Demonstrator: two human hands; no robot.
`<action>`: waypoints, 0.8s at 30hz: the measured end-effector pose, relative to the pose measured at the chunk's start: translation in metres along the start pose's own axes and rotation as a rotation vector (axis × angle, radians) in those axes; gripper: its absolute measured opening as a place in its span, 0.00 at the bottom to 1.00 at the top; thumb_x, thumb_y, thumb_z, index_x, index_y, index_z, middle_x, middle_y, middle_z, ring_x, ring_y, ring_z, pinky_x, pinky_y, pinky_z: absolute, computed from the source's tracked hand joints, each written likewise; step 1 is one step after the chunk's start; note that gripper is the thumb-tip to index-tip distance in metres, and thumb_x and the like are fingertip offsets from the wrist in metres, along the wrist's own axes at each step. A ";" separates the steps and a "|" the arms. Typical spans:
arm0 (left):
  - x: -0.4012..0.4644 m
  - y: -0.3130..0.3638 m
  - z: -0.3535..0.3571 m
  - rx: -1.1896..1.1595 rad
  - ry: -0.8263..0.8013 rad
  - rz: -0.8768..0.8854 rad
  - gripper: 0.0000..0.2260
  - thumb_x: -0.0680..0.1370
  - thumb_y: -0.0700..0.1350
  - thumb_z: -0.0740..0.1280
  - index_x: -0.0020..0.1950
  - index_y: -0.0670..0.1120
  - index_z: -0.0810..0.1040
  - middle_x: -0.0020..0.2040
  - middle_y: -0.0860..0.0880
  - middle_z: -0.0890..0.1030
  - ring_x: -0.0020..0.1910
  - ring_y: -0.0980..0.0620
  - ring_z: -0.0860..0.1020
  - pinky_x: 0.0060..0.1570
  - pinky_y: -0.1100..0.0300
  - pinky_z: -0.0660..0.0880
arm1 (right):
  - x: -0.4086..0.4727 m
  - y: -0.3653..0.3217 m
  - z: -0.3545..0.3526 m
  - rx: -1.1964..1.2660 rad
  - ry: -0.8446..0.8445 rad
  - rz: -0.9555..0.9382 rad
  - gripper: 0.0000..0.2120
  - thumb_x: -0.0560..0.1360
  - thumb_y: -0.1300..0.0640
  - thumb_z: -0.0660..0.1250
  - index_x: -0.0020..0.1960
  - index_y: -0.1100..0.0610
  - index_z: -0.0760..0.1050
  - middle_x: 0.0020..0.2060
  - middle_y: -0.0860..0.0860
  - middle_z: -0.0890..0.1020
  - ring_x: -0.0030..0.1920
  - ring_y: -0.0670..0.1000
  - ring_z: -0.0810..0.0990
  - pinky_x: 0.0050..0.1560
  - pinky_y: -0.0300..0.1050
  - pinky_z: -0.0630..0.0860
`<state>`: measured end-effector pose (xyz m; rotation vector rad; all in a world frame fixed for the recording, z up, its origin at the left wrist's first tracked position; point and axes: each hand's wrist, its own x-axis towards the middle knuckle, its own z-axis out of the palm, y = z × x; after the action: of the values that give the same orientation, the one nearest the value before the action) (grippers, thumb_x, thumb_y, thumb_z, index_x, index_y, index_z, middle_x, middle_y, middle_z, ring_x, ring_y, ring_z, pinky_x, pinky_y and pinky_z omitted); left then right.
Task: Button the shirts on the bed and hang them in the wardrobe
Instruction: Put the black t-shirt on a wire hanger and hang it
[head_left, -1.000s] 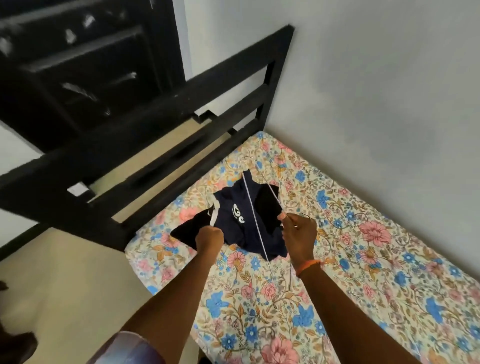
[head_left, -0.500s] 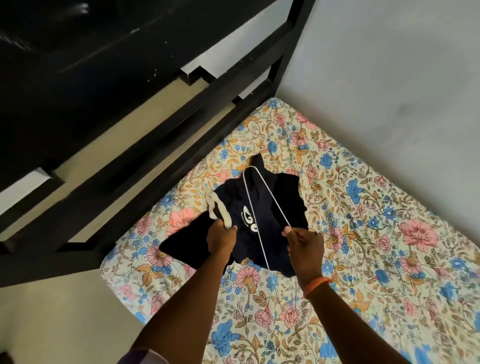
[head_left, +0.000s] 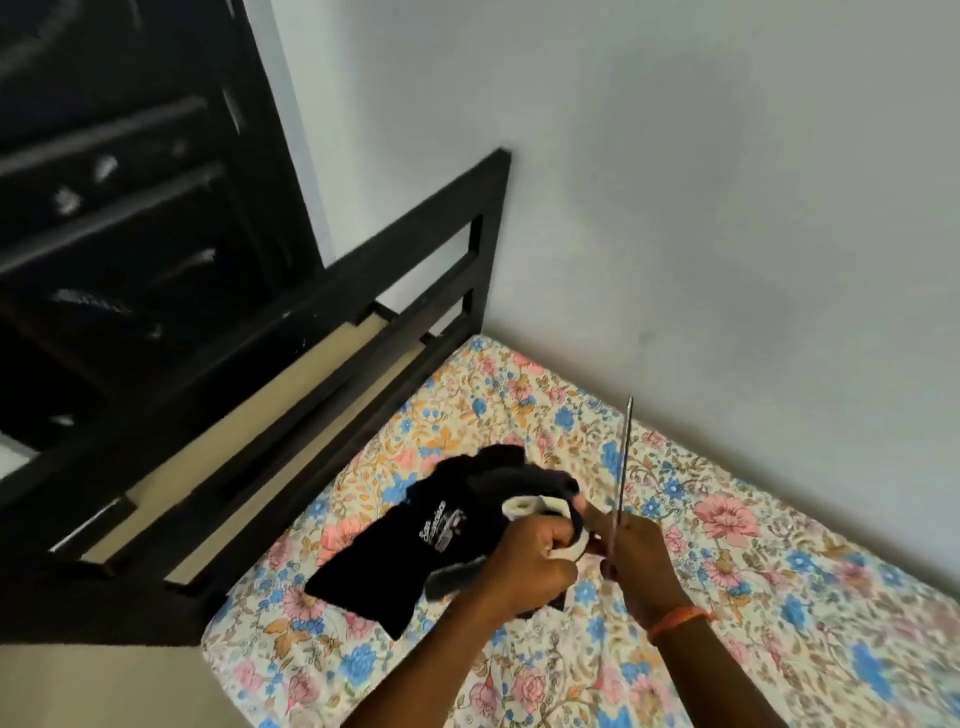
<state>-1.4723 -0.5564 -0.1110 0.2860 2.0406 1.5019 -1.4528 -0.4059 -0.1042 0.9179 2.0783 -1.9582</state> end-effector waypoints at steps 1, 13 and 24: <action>-0.007 0.018 0.004 0.009 -0.028 0.013 0.13 0.66 0.38 0.63 0.27 0.51 0.61 0.29 0.50 0.61 0.31 0.53 0.62 0.34 0.56 0.57 | -0.011 -0.005 -0.013 0.070 -0.060 0.027 0.25 0.64 0.46 0.80 0.33 0.63 0.71 0.29 0.59 0.70 0.29 0.53 0.66 0.25 0.42 0.61; -0.109 0.205 0.148 -0.436 0.196 -0.134 0.11 0.73 0.47 0.74 0.48 0.39 0.84 0.42 0.43 0.83 0.40 0.48 0.81 0.42 0.57 0.76 | -0.174 -0.088 -0.181 0.305 0.028 -0.222 0.18 0.70 0.73 0.70 0.29 0.59 0.66 0.22 0.52 0.67 0.21 0.48 0.66 0.22 0.36 0.65; -0.139 0.240 0.193 -0.324 0.373 -0.205 0.07 0.69 0.38 0.77 0.38 0.41 0.80 0.37 0.45 0.83 0.34 0.50 0.80 0.32 0.61 0.76 | -0.227 -0.084 -0.236 -0.066 0.276 -0.424 0.26 0.64 0.67 0.76 0.24 0.52 0.60 0.19 0.44 0.62 0.24 0.47 0.62 0.31 0.40 0.62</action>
<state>-1.2900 -0.3888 0.1187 -0.3455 1.9770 1.8195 -1.2426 -0.2547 0.1138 0.8263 2.6636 -2.0259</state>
